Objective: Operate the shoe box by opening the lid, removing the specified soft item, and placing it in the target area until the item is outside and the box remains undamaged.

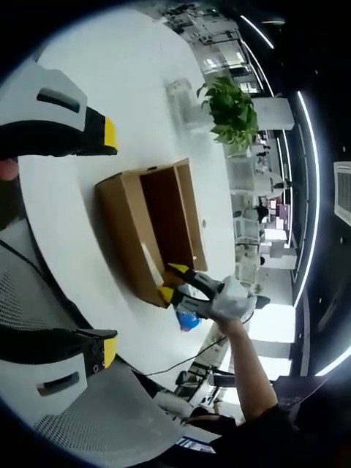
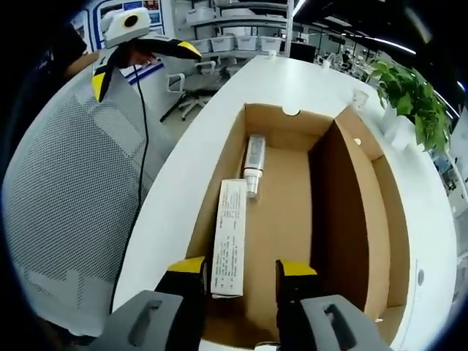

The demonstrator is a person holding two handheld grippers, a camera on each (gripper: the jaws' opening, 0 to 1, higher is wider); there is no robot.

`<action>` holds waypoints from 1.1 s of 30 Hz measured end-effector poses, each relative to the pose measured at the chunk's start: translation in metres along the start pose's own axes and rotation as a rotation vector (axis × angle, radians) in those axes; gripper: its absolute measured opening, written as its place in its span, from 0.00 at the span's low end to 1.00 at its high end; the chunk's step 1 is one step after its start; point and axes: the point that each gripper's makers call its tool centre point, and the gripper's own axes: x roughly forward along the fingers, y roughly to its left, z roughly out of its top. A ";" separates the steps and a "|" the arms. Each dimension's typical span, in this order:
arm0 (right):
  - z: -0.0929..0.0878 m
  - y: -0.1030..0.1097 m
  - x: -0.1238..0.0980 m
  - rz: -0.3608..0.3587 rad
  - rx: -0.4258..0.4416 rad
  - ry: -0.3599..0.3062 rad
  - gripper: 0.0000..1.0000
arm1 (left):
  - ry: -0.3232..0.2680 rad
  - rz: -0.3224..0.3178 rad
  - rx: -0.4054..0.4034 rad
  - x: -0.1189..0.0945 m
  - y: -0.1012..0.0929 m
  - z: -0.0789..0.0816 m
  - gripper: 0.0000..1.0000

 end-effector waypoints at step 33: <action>0.012 0.000 0.021 -0.087 -0.085 -0.050 0.14 | -0.007 0.007 -0.009 -0.001 0.001 0.001 0.96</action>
